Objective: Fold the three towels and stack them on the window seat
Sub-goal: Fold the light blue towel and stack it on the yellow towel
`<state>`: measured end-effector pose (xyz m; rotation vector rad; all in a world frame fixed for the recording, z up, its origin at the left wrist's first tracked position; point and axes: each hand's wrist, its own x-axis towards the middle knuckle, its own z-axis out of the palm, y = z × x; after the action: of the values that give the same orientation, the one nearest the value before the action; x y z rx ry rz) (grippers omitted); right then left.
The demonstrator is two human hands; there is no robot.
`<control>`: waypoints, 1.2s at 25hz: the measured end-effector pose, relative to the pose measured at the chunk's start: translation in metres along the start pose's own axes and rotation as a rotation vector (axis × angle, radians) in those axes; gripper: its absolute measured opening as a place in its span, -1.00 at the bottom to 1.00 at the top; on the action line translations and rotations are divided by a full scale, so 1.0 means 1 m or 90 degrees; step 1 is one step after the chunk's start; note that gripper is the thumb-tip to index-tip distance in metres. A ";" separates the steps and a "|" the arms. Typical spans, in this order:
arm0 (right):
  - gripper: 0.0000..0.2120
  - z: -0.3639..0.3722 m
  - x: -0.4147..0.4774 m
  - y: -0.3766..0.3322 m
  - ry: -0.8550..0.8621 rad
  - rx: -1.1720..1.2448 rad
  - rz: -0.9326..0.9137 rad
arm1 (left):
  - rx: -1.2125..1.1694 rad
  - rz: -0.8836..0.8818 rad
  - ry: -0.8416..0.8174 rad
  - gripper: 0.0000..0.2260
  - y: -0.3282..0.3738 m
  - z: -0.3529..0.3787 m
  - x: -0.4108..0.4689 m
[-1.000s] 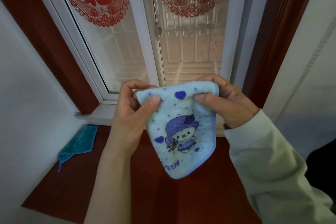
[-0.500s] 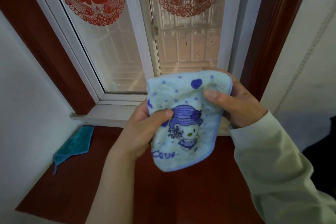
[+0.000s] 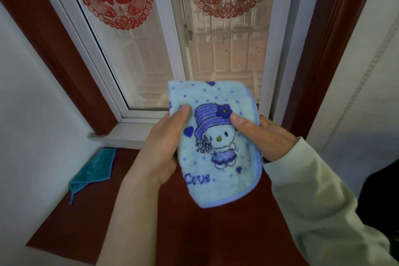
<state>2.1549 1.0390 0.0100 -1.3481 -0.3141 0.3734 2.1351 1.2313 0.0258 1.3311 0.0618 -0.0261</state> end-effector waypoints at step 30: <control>-0.54 0.010 0.017 0.001 -0.115 0.026 -0.254 | 0.025 0.189 -0.105 -0.71 0.008 -0.064 -0.016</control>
<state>2.1657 1.0556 0.0107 -1.1807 -0.7083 0.1651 2.1179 1.2953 0.0195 1.3610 -0.2776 0.1150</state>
